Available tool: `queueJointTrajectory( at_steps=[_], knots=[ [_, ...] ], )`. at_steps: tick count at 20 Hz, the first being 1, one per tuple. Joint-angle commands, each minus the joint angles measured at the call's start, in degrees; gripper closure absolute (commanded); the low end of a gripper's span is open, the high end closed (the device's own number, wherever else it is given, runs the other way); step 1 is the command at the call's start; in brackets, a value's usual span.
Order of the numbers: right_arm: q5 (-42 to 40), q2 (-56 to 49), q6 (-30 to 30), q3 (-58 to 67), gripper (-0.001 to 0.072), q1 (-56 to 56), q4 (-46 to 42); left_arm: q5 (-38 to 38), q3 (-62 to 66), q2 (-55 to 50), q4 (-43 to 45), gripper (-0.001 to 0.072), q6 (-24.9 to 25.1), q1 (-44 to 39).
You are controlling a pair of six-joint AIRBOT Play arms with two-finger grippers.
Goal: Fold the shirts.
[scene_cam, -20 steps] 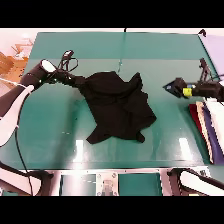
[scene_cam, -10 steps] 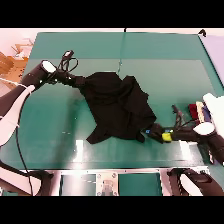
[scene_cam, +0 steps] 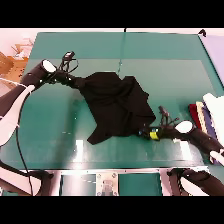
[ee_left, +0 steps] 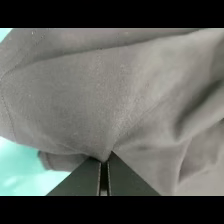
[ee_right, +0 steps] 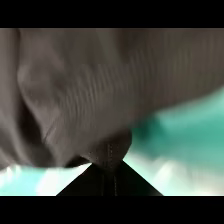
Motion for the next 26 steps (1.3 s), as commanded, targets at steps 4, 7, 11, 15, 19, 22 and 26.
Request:
queueJointTrajectory(
  at_steps=[4, 7, 11, 15, 19, 22, 26],
  knots=[
    [6.05, -7.56, -2.16, 24.17, 0.0697, -20.24, -11.15, -19.3, 5.16, 0.02, 16.35, 0.0684, -7.15, 0.02],
    [11.61, -16.81, -5.4, 35.26, 0.0697, -25.62, -11.08, -25.81, 1.88, 0.13, 12.9, 0.0684, -9.33, -0.17],
    [14.14, -28.85, -5.92, 46.21, 0.0697, -24.79, -10.16, -29.38, -4.37, 0.13, 10.6, 0.0684, -10.49, -0.15],
    [15.63, -32.54, -5.92, 48.78, 0.0648, -21.9, -10.01, -21.7, -3.93, 0.13, 10.75, 0.0683, -10.4, -0.13],
    [22.88, -29.97, -5.7, 49.33, 0.0334, -26.99, -10.19, -18.45, -1.64, 0.13, 11.28, 0.0683, -10.36, -0.09],
    [28.37, -26.32, -6.01, 44.61, 0.0334, -29.22, -11.32, -18.47, -1.42, 0.13, 11.52, 0.0683, -10.34, -0.09],
    [22.01, -24.55, -7.43, 33.07, 0.0171, -24.37, -8.15, -17.49, -1.42, 0.13, 11.47, 0.0683, -10.36, -0.09]
  ],
)
